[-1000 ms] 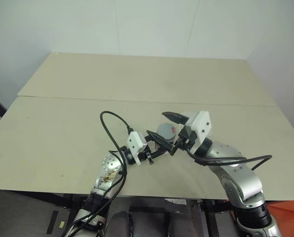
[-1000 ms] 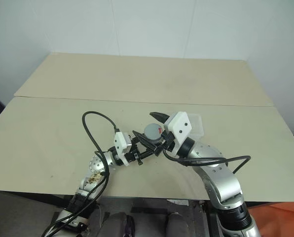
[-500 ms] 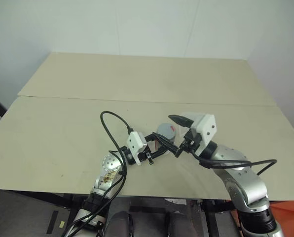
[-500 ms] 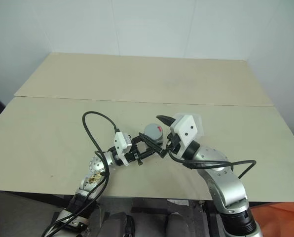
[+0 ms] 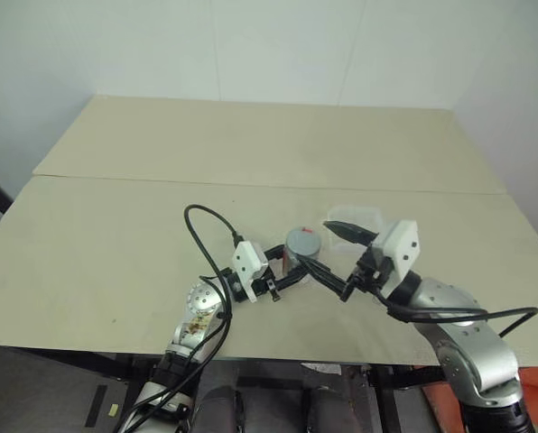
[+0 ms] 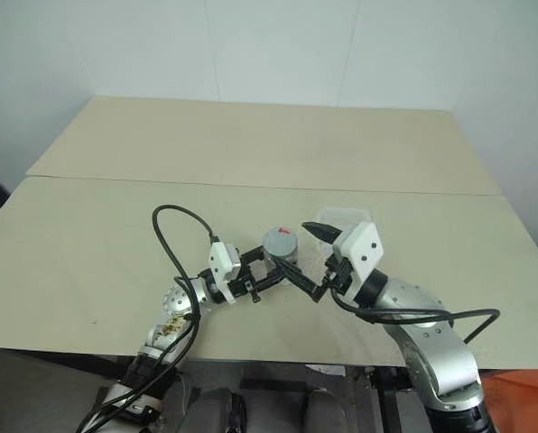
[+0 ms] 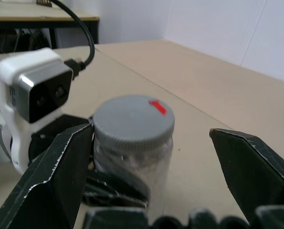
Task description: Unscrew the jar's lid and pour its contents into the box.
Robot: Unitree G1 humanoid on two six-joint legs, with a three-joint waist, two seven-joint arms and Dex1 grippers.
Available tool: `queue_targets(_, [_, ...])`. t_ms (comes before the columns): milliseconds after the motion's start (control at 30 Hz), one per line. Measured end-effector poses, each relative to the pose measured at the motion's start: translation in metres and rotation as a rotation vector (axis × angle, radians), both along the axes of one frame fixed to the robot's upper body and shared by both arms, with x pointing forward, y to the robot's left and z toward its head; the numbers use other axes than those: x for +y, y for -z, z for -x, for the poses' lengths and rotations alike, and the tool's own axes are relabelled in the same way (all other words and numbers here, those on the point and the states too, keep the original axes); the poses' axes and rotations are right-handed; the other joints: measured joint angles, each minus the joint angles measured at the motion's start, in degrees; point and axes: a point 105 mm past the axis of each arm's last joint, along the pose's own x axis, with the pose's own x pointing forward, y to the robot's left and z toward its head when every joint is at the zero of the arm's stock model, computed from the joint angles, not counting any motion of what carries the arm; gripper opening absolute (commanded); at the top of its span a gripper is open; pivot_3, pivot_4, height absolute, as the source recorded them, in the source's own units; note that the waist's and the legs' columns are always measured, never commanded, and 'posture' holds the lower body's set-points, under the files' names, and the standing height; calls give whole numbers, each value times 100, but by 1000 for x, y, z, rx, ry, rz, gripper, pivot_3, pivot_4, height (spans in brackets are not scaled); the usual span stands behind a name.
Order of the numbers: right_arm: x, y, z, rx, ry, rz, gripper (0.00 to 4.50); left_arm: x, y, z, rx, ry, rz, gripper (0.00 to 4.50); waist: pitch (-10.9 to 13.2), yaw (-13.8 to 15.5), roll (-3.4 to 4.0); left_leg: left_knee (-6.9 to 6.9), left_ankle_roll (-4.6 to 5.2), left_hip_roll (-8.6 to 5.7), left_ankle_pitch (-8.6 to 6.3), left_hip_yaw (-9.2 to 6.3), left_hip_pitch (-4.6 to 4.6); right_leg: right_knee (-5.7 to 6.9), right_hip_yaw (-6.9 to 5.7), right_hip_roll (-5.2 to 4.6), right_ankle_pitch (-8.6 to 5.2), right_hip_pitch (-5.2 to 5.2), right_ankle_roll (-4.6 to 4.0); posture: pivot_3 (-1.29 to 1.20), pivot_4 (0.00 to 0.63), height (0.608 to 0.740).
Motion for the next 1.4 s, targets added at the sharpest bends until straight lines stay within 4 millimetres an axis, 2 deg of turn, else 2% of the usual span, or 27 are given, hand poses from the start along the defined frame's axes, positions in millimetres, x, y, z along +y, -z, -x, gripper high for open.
queue_targets(200, [-20, 4, 4, 6, 37, 48, 4455, 0, 0, 1, -6, 8, -1, 1979, 0, 4, 0, 0, 2, 0, -1, -1, 0, -2, 0, 0, 0, 2, 0, 0, 150, 740])
queue_targets(300, [-22, 4, 8, 12, 15, 56, 4455, 0, 0, 1, -6, 8, -1, 1979, 0, 1, 0, 0, 2, 0, -1, -2, 1, -2, 0, 0, 0, 2, 0, 0, 150, 740])
queue_targets(500, [-13, -5, 20, -12, -79, 47, 4455, 0, 0, 1, -6, 7, -1, 1979, 0, 1, 0, 0, 2, 0, -1, -4, 2, -2, 0, 0, 0, 3, 0, 0, 150, 740])
queue_targets(667, [-1, -8, 21, -19, -125, 18, 4455, 0, 0, 1, -6, 6, -2, 1979, 0, 0, 0, 0, 2, 0, -1, -4, 3, -1, 0, 0, 0, 3, 0, 0, 150, 740])
queue_targets(1000, [36, -12, -6, -58, -162, -1, 4455, 1, 0, 1, -8, 3, -6, 1979, 0, 4, 0, 3, -1, -1, 1, 1, 0, -1, 0, 1, 0, 3, 0, 0, 150, 740])
queue_targets(1167, [39, -8, -17, -66, -128, 25, 4455, 1, 0, 0, -7, -1, -3, 1979, 0, 2, 1, 2, -2, -1, 2, 1, 0, 1, -1, 1, 0, 1, 0, 0, 150, 740])
queue_targets(1400, [38, -6, -21, -60, -96, 17, 4455, 1, 0, 1, -6, -2, -3, 1979, 0, -1, 1, 2, -3, 0, 2, 2, 0, 3, -1, 1, 0, 1, 0, 0, 150, 740])
